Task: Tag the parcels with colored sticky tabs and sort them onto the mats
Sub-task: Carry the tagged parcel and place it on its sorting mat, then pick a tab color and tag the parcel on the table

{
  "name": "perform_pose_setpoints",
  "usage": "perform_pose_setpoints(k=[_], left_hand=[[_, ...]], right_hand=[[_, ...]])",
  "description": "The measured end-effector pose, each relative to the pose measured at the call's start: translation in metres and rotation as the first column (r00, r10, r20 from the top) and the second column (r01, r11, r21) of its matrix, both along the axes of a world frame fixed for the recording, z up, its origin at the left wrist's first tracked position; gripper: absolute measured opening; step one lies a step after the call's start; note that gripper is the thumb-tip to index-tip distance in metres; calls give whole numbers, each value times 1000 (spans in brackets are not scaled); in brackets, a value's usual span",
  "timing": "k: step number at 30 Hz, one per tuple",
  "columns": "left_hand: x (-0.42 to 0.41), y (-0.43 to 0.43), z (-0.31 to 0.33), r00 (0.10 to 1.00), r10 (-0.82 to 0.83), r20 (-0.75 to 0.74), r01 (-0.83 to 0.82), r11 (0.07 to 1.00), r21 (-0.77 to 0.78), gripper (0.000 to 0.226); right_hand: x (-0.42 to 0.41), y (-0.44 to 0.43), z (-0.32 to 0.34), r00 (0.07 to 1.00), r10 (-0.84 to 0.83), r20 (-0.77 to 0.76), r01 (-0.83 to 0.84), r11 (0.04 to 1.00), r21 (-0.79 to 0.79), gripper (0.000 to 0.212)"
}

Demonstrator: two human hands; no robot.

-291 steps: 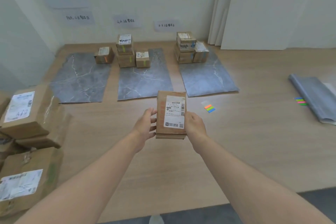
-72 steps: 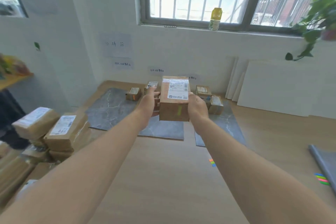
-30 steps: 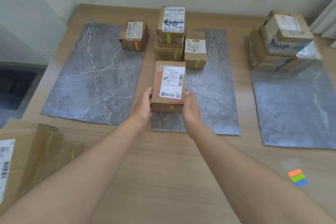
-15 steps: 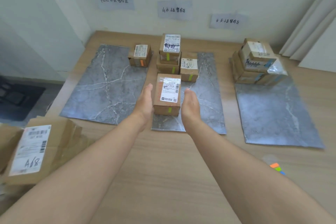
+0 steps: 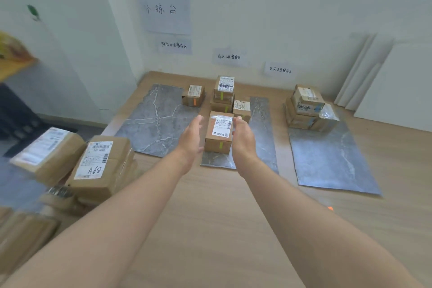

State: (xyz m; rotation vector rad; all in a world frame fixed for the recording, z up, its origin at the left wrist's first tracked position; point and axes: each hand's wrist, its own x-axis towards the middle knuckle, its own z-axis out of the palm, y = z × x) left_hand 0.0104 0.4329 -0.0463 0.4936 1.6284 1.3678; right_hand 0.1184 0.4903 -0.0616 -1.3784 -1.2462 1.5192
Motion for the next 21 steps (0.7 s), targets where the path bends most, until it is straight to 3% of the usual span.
perform_pose_setpoints(k=[13,17,21], left_hand=[[-44,-195,6,960,272,-66,-273,962,-15,50],[-76,-252,8,938,338,-71,-341,940,-21,53],[-110,-293,-3,929,357,-94,-362,932,-37,57]], right_hand=[[-57,-160,-9,944,327,37,-328,944,30,47],[-93,-202,-14,909,413,56,-414,910,7,33],[-130,-239,-16,890,455,40,-455,890,1,35]])
